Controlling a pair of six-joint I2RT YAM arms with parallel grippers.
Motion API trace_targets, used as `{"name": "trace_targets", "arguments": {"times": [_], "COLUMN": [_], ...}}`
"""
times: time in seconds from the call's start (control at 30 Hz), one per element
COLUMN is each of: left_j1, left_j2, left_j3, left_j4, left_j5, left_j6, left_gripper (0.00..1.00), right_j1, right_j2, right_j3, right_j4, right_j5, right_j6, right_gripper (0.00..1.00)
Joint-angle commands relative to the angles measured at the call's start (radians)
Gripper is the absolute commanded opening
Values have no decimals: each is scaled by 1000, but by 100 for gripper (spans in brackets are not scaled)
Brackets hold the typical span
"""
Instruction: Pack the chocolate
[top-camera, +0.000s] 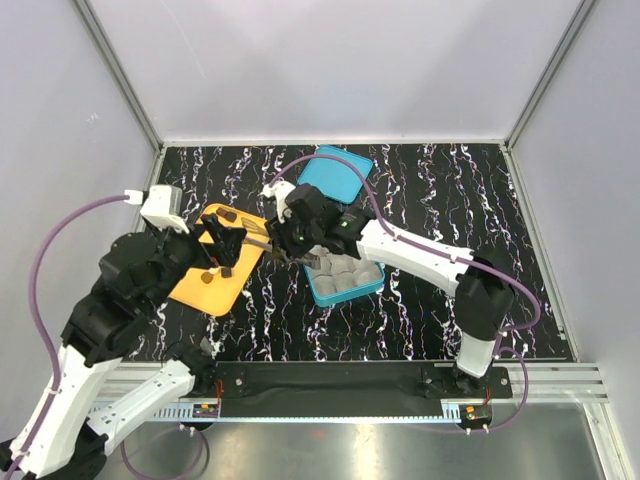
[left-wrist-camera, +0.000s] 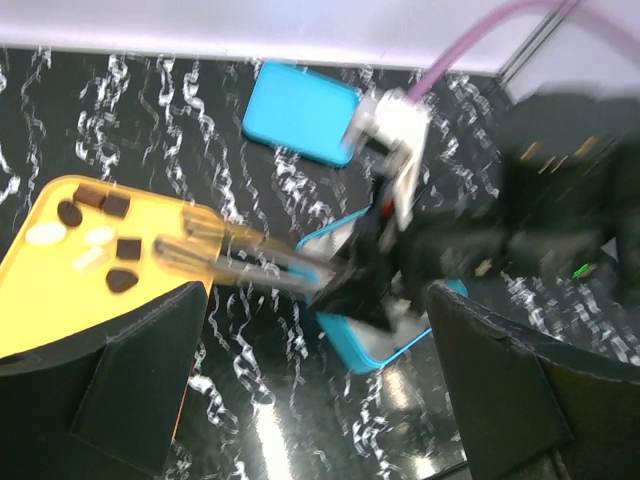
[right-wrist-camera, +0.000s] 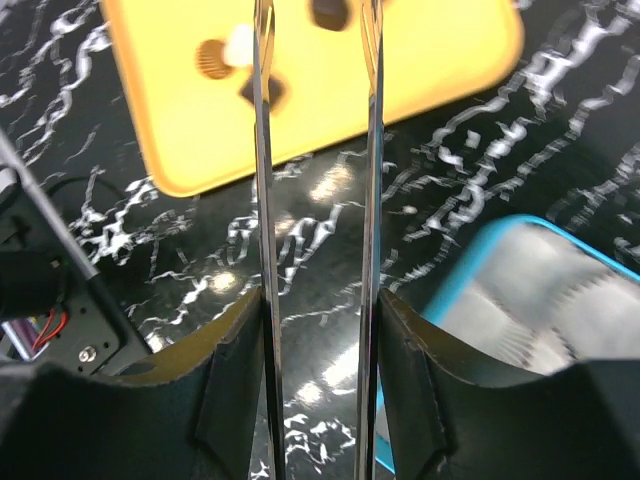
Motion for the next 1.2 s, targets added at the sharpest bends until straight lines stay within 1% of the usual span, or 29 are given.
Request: {"name": "trace_targets", "arguments": {"times": [0.0, 0.27, 0.47, 0.63, 0.77, 1.17], "left_j1": [-3, -1, -1, -1, -1, -1], "left_j2": [35, -3, -20, -22, -23, -31], "left_j3": [113, 137, 140, 142, 131, 102], "left_j4": [-29, -40, -40, -40, -40, -26], "left_j5": [15, -16, -40, -48, -52, -40], "left_j6": [-16, -7, -4, 5, 7, -4], "left_gripper": [99, 99, 99, 99, 99, 99], "right_j1": [38, 102, 122, 145, 167, 171], "right_j2": [-5, 102, 167, 185, 202, 228], "right_j3": [-15, 3, 0, -15, -15, -35], "right_j4": [154, 177, 206, 210, 186, 178], "right_j5": [-52, -17, 3, 20, 63, 95], "right_j6": [-45, -97, -121, -141, -161, -157], "right_gripper": [52, 52, 52, 52, 53, 53]}}
